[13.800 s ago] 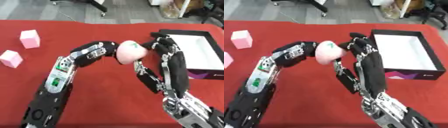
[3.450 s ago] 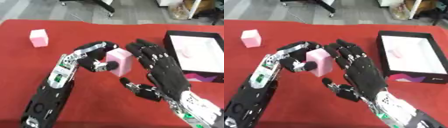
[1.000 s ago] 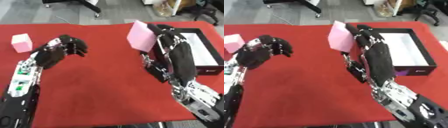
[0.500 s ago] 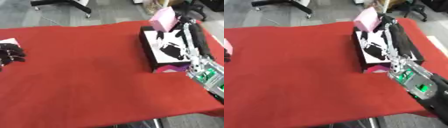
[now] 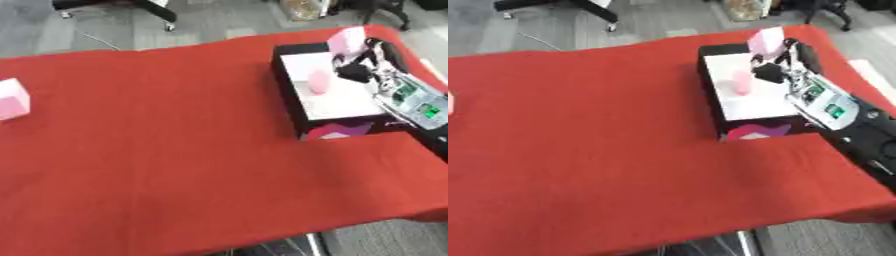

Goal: Pick up the objects with one hand, pass them to the other hand, and then place them into the box on the other side of the table.

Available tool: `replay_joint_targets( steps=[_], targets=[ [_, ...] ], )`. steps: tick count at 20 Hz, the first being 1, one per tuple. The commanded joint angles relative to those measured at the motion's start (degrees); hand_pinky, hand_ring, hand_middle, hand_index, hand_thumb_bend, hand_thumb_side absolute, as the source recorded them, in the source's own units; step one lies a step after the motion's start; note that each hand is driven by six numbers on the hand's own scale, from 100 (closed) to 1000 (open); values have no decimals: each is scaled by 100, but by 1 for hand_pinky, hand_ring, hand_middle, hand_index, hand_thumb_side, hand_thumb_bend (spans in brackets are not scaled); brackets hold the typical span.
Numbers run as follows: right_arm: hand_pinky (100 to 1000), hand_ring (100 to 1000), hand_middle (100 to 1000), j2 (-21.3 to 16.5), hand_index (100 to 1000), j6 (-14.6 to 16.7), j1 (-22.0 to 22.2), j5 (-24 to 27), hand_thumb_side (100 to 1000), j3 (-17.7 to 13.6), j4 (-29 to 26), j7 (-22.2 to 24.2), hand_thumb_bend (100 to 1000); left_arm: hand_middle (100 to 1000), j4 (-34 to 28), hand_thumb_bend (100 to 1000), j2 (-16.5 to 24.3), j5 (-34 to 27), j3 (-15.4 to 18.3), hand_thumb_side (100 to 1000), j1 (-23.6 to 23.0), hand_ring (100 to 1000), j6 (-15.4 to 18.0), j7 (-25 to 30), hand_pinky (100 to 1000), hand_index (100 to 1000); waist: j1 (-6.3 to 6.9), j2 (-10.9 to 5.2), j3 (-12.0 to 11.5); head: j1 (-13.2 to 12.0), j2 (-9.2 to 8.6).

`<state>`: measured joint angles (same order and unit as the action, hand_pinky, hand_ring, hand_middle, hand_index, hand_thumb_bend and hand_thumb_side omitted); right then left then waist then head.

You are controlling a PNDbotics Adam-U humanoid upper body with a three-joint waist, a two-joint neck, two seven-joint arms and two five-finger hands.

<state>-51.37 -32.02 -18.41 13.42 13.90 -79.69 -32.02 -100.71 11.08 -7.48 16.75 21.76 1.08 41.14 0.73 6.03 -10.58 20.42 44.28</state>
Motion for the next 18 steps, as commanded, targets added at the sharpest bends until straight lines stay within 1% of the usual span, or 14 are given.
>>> replay_joint_targets(
  steps=[1,3,4,7,9,11,13,15,16,17,18],
  targets=[
    [652,992,709,-227,829,-1995,-28,158,624,11,183,-1995,311,685,-155,100,165,16,109,818,23,725,18,-89,751,784,-10,-57,-6,46,-17],
    [683,1000,755,-256,882,-1995,8,86,656,36,147,-1995,400,686,-152,100,180,71,129,817,12,727,22,-115,751,785,-12,-66,0,32,-17],
    [697,1000,775,-272,899,-1995,32,17,663,38,89,-1995,426,689,-141,100,195,110,132,815,13,729,28,-118,752,786,-12,-71,6,17,-17],
    [748,1000,826,-324,939,-1995,176,-119,668,73,-321,-1995,467,700,-42,100,290,369,139,808,44,738,112,-106,757,795,-16,-85,40,-72,-17],
    [778,1000,853,-372,957,-1995,289,-159,664,117,-612,-1991,492,711,70,100,381,632,146,798,81,745,231,-92,762,801,-18,-93,63,-143,-17],
    [809,1000,876,-435,973,-1995,401,-231,655,158,-910,-1894,517,719,237,100,487,942,152,790,129,750,395,-92,766,806,-19,-98,91,-222,-17],
    [815,1000,879,-497,976,-1995,500,-444,624,138,-1184,-1693,524,725,430,100,602,1227,148,775,194,753,589,-105,770,811,-17,-100,120,-294,-17],
    [807,1000,870,-527,971,-1995,609,-789,587,49,-1475,-1554,513,727,640,100,735,1454,138,746,284,755,768,-152,773,813,-11,-99,154,-411,-17],
    [787,1000,853,-528,962,-1995,667,-1021,546,-7,-1702,-1518,497,731,762,100,833,1585,129,712,351,758,860,-201,777,817,-7,-99,178,-505,-17],
    [777,1000,843,-512,956,-1995,736,-1308,528,-66,-2006,-1514,481,734,907,100,965,1756,110,685,446,760,966,-265,780,820,-2,-101,210,-637,-17],
    [758,1000,824,-481,945,-1995,818,-1588,512,-125,-2299,-1497,461,737,1065,100,1074,1932,86,631,540,762,1087,-344,784,824,1,-101,237,-743,-17]
  ],
)
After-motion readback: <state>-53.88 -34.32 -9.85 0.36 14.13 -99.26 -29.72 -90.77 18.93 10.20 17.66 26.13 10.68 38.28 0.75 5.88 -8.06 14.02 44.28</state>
